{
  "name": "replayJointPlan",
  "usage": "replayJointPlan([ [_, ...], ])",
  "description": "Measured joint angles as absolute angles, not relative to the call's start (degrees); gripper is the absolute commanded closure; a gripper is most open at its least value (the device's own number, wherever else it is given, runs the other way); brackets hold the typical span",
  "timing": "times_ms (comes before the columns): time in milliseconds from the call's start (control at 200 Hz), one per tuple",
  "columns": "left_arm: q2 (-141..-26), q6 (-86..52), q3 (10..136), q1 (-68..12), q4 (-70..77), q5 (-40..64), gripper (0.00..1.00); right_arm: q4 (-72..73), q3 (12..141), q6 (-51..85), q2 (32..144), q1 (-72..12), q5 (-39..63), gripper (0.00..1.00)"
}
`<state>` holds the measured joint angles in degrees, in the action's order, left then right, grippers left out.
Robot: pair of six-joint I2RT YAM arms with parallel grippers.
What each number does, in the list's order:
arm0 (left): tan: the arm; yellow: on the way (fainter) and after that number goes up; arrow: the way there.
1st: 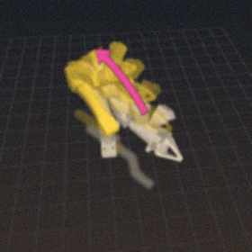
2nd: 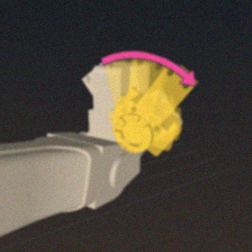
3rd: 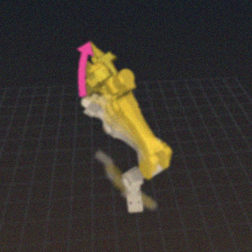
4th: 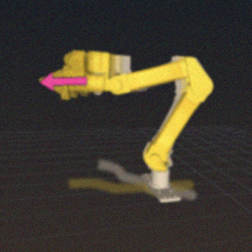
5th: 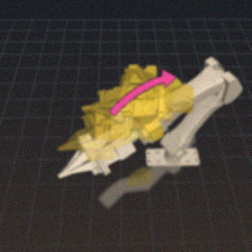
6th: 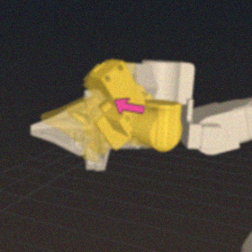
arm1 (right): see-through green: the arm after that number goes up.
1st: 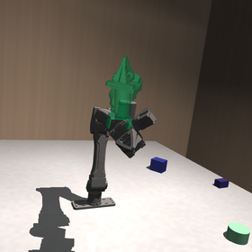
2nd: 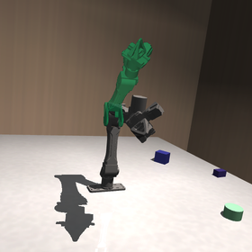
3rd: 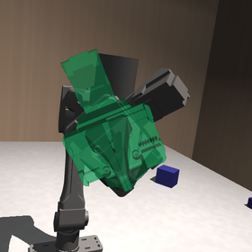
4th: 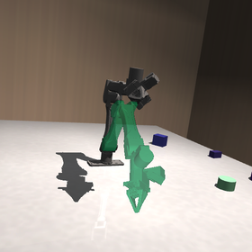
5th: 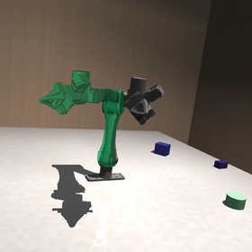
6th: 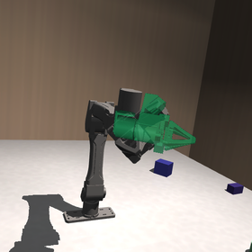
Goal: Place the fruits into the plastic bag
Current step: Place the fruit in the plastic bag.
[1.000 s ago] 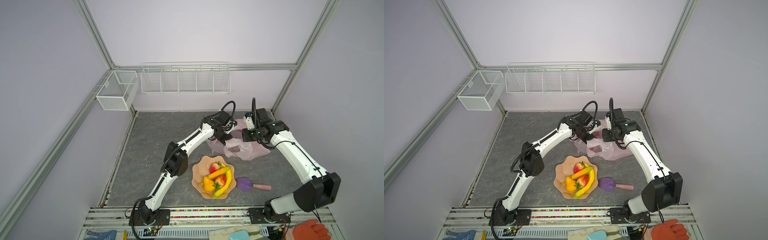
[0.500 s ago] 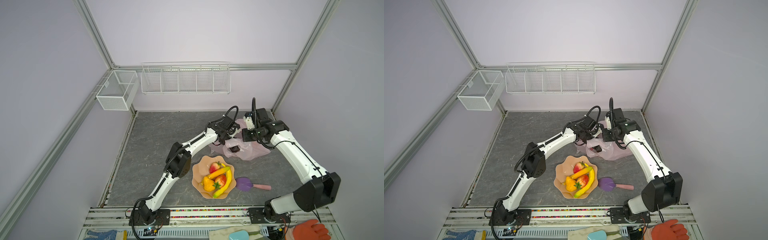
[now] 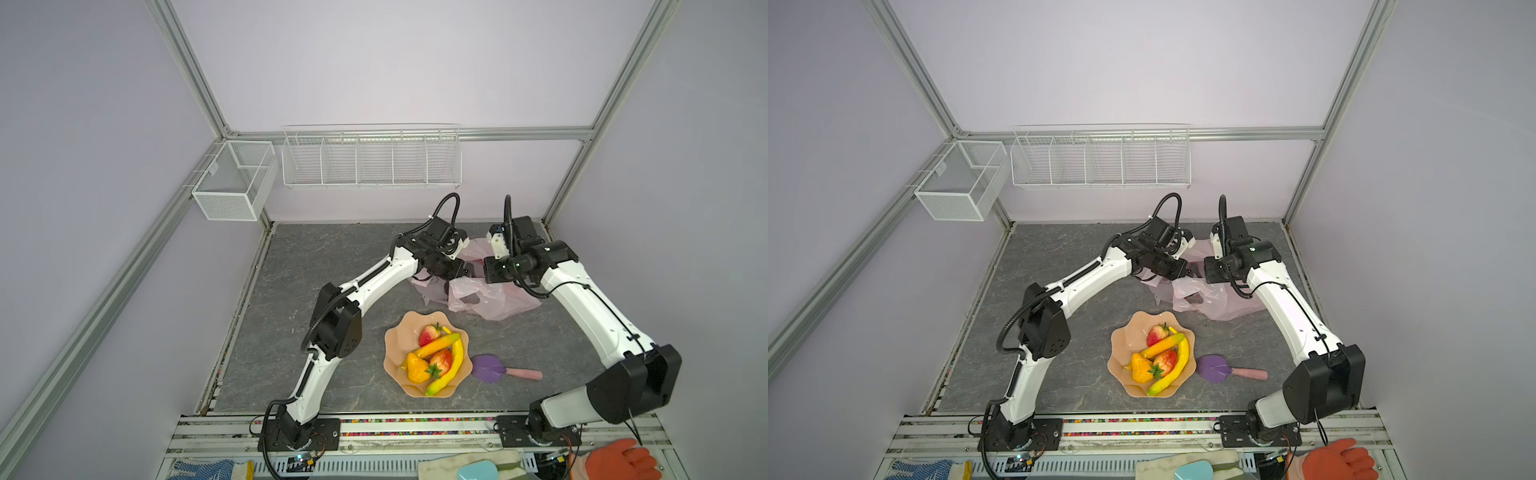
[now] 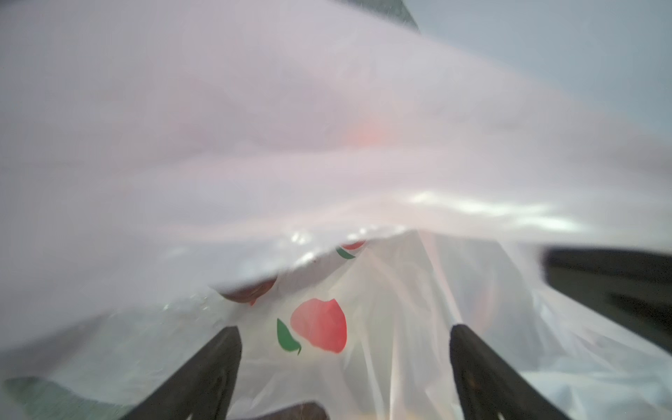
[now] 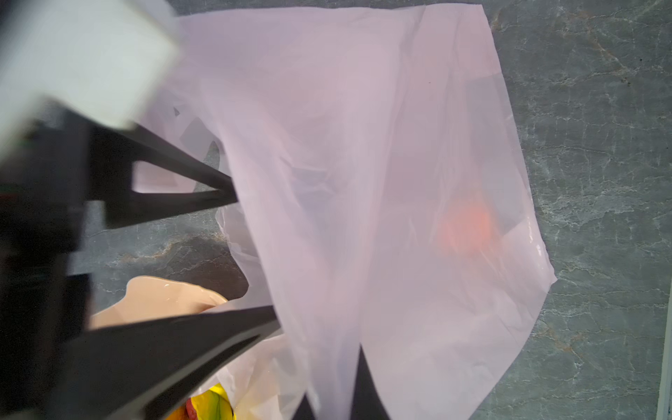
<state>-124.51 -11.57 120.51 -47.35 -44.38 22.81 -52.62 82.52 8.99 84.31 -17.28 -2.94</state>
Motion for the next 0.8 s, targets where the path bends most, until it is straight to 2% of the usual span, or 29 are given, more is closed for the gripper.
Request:
replayJointPlan([
  [320, -114.4, -11.5, 113.8, -46.8, -45.9, 18.9, 0.11, -52.6, 82.5, 9.0, 84.1, -17.3, -2.9, 0.93],
  [490, -108.1, -11.6, 105.6, -46.5, -46.5, 16.7, 0.11, -52.5, 82.5, 9.0, 84.0, -17.3, -3.0, 0.93],
  [800, -90.0, -12.4, 87.0, -46.5, -42.5, 16.9, 0.14, -52.5, 82.5, 9.0, 83.8, -17.3, -3.0, 0.93],
])
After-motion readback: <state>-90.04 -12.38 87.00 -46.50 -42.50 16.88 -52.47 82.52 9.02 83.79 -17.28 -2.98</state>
